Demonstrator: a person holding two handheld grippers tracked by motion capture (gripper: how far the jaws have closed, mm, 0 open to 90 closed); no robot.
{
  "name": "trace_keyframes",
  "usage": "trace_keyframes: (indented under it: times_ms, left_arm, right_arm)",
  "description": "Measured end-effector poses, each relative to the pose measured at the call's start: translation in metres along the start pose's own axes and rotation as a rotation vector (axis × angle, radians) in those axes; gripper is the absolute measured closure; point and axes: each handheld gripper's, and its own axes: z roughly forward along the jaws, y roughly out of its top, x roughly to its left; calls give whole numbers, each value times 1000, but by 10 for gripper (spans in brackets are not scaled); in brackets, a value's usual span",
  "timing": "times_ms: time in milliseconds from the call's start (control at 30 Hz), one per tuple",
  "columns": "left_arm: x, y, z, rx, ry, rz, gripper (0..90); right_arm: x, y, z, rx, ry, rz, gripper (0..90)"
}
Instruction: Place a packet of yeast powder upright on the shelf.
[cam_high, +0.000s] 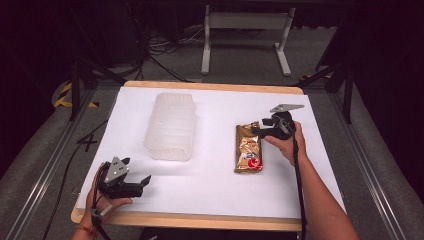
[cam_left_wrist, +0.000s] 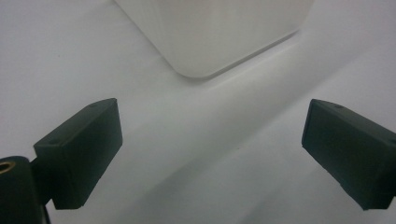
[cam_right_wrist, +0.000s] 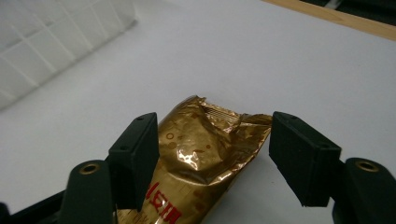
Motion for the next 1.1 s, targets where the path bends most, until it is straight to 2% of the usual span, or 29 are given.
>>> trace_keyframes:
  times_ms: [33,100,233,300,367,433,500,567,633,667,700,733,767,800,833,933,967,1000,1100]
  left_arm:
    - [0,0,0,-1,-2,-1,58]
    - [0,-1,-1,0,-1,-2,58]
    - [-1,-1,-1,0,-6,2,58]
    - [-1,-1,-2,-1,-7,2,59]
    - [-1,-1,-1,0,-9,6,58]
    - [-1,-2,-1,5,-9,5,59]
    - [-1,-2,-1,2,-10,2,59]
    - [-1,-2,-2,-2,-10,2,58]
    - [-1,-1,-1,0,-10,6,59]
    - [-2,-2,-1,3,-11,4,58]
    - [-2,-2,-1,4,-12,4,59]
    - [-2,-2,0,5,-13,5,59]
    - [-2,-2,0,5,-14,5,59]
    - [-2,-2,0,5,-14,5,59]
    - [-2,-1,0,7,-13,5,59]
    - [-2,-2,-1,7,-12,5,59]
    - [-2,-2,-1,7,-12,5,59]
    - [-2,-2,-1,9,-11,7,59]
    - [-2,-2,-1,10,-11,9,59]
  right_arm:
    - [-1,1,4,6,16,18,324]
    - [-2,3,12,26,-9,17,321]
    - [-7,3,25,57,-19,47,295]
    - [-9,1,31,67,-1,67,282]
    - [-9,0,35,83,-22,69,276]
    - [-11,-2,40,98,-6,87,269]
    - [-13,-3,44,113,-11,97,263]
    - [-15,-5,47,114,18,124,256]
    - [-15,-6,48,123,20,136,260]
    - [-16,-6,49,123,35,145,267]
    - [-17,-6,50,124,47,153,283]
    - [-17,-6,49,127,59,154,355]
    - [-16,-5,48,125,80,146,380]
    - [-15,-5,48,129,77,143,413]
    - [-14,-4,48,131,88,140,484]
    - [-12,-2,44,127,67,110,672]
    - [-12,-2,44,127,67,110,672]
    - [-11,-1,42,127,50,94,768]
    - [-11,0,40,125,45,80,809]
